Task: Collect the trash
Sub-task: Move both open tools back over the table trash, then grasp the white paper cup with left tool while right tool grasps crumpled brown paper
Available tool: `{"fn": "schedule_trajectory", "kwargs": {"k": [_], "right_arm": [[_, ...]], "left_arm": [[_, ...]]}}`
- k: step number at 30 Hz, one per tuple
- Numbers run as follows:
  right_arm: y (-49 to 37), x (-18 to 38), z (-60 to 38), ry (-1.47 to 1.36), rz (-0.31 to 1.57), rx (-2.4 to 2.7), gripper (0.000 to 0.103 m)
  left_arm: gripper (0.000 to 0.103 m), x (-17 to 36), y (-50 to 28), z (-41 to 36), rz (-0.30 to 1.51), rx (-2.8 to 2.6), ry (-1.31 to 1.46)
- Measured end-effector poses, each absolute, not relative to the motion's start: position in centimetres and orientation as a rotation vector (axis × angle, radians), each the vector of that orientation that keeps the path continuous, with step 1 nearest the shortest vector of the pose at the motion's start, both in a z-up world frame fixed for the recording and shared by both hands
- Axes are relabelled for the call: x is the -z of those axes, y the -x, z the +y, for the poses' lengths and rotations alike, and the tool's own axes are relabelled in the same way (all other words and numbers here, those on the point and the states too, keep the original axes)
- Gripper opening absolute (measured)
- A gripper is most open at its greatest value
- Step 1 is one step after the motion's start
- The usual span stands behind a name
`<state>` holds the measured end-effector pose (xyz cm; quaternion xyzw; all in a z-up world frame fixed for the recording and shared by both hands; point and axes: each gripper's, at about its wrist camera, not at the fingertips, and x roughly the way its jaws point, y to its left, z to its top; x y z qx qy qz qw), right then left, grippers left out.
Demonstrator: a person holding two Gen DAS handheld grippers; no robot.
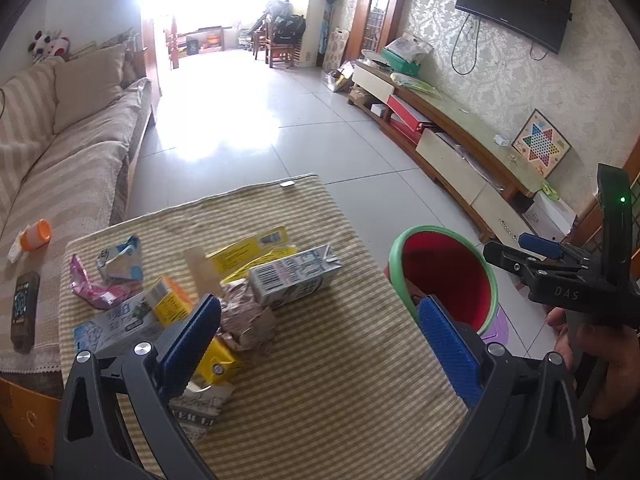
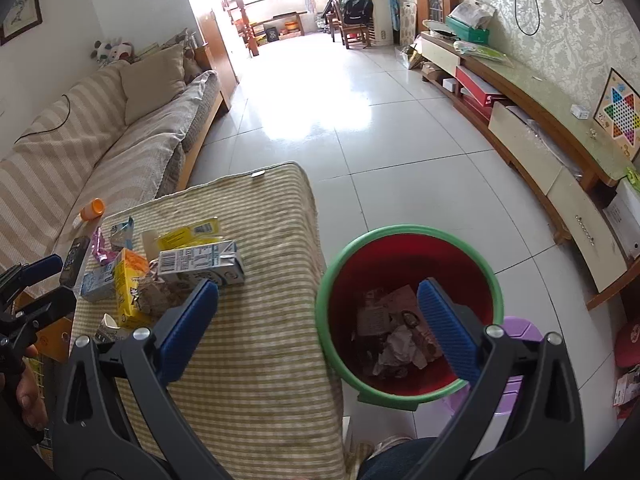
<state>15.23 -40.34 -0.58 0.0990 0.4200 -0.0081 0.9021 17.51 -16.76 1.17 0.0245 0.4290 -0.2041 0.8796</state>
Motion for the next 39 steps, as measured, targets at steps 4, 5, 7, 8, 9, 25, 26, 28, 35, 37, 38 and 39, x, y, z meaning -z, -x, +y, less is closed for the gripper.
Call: {"fn": "schedule_trajectory", "kwargs": {"k": [4,5,7,8,9,25,26,28,35,37,38,39], "right_arm": [[-15.6,0.6,-37.0,-0.176,0.876,-0.029,0.098],[-15.7,0.6,-36.3,-0.169,0.878,-0.039,0.098],[-16.0,0.6,-34.7,-0.156,0.880,-0.062,0.099],[-16.1,0.6,-33.8,-0.148,0.881,-0.073,0.099],[-16.2,0.6,-33.0,-0.140,0.883,-0.084,0.098],[-16.9,2.9,-24.0,-0.073,0.934,-0.210,0.098],[-17.1,3.1,-23.8,-0.073,0.938,-0.212,0.098],[-17.5,3.6,-23.4,-0.080,0.949,-0.219,0.098],[-19.7,6.2,-22.6,-0.156,1.015,-0.239,0.087],[-20.4,7.2,-22.4,-0.189,1.035,-0.235,0.085],[-20.8,7.7,-22.2,-0.206,1.046,-0.235,0.084],[-21.2,8.2,-22.1,-0.224,1.058,-0.236,0.083]], "left_arm": [[0.095,-0.8,-16.5,-12.6,0.901,0.374,-0.021],[0.095,-0.7,-16.3,-11.5,0.901,0.362,-0.014],[0.095,-0.5,-15.9,-9.6,0.905,0.339,-0.002],[0.095,-0.3,-15.6,-8.7,0.908,0.329,0.005],[0.095,-0.2,-15.4,-8.0,0.913,0.320,0.012],[0.095,5.9,-13.2,-3.8,1.046,0.340,-0.053],[0.095,6.3,-13.4,-3.9,1.053,0.341,-0.054],[0.095,7.1,-13.8,-4.1,1.063,0.344,-0.052],[0.095,9.6,-15.4,-4.7,1.105,0.354,-0.069],[0.095,10.2,-15.9,-4.8,1.116,0.354,-0.071],[0.095,10.4,-16.2,-4.8,1.122,0.355,-0.068],[0.095,10.7,-16.5,-4.7,1.126,0.355,-0.066]]}}
